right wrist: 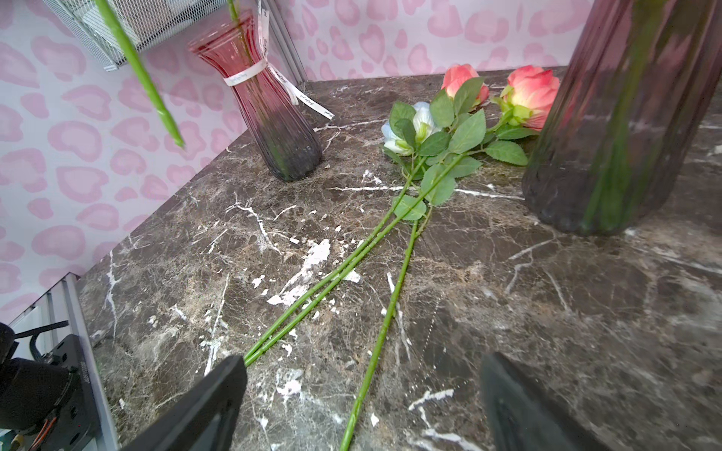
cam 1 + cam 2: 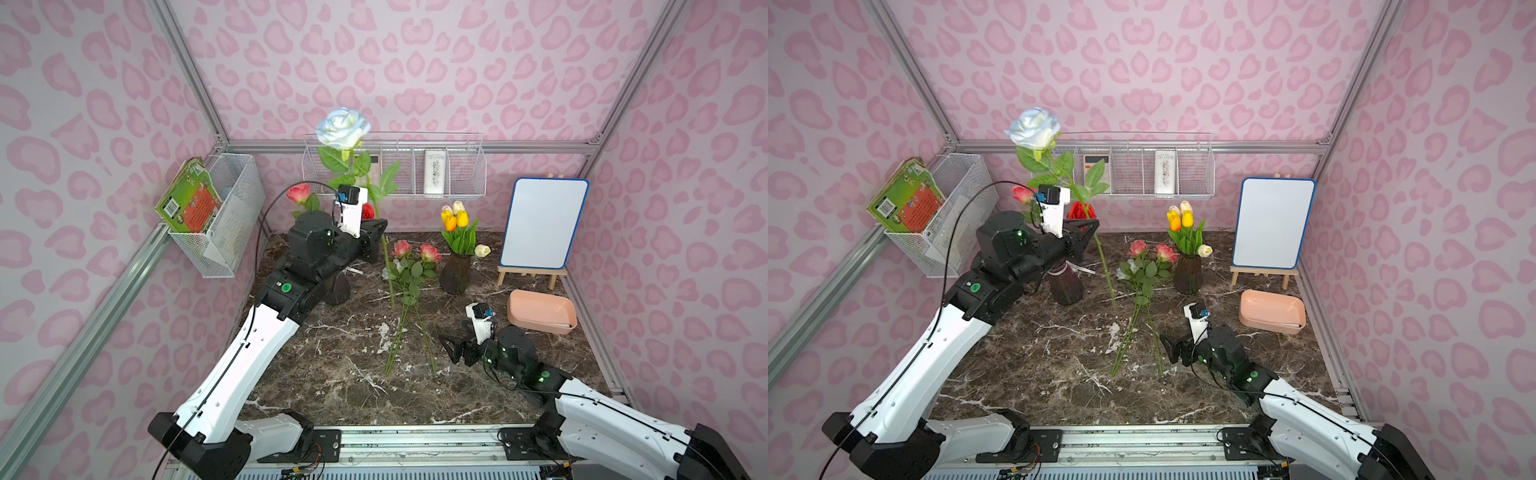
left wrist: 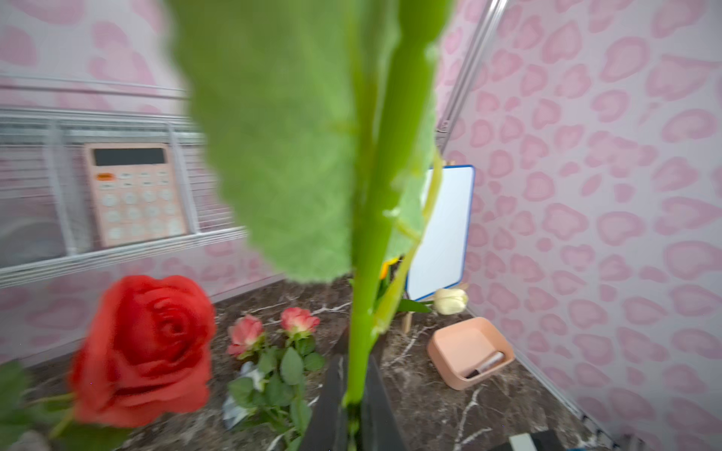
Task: Arrange the flowers in different vases according to their variety
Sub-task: Insert the flower into the vase.
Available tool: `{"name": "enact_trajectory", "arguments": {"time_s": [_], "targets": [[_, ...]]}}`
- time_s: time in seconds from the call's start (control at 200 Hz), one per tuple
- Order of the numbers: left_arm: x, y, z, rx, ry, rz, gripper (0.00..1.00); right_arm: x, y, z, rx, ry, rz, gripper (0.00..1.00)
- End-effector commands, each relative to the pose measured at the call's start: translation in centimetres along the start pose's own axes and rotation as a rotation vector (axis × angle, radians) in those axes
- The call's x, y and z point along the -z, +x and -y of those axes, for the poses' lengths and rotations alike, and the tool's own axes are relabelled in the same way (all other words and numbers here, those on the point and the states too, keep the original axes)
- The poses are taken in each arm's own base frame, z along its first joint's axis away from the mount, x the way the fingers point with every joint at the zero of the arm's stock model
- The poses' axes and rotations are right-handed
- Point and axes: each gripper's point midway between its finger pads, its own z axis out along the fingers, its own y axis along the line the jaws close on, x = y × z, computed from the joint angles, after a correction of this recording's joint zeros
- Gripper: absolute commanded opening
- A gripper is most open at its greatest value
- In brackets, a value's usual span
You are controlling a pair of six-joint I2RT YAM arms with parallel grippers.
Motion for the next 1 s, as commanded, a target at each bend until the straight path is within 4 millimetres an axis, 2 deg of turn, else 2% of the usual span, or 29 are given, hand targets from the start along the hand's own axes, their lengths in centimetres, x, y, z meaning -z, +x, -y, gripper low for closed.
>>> {"name": "enact_trajectory", "arguments": {"time_s": [0.0, 0.15, 0.315, 0.69, 0.825, 0.995], "targets": [[1.5, 0.0, -3.6, -0.099, -0.149, -0.063, 0.00, -0.2, -0.1, 0.2, -0.003, 0.016, -0.013, 0.97], [3.5, -3.2, -7.5, -0.118, -0.276, -0.016, 0.00, -0.5, 0.4, 0.5, -0.006, 0.030, -0.036, 0.99], [4.1, -5.5, -10.4, -0.150, -0.348, 0.039, 0.00, -0.9, 0.9, 0.5, -0.008, 0.031, -0.059, 0.99], [0.7, -7.6, -16.6, -0.137, -0.364, 0.123, 0.00, -1.1, 1.7, 1.1, -0.009, 0.057, -0.095, 0.99], [-0.1, -8.2, -18.0, -0.131, -0.355, 0.129, 0.00, -1.1, 1.9, 1.3, -0.009, 0.064, -0.102, 0.99], [-0.2, -9.2, -18.7, -0.133, -0.347, 0.141, 0.00, -1.3, 1.7, 1.5, -0.016, 0.065, -0.094, 0.99]]}}
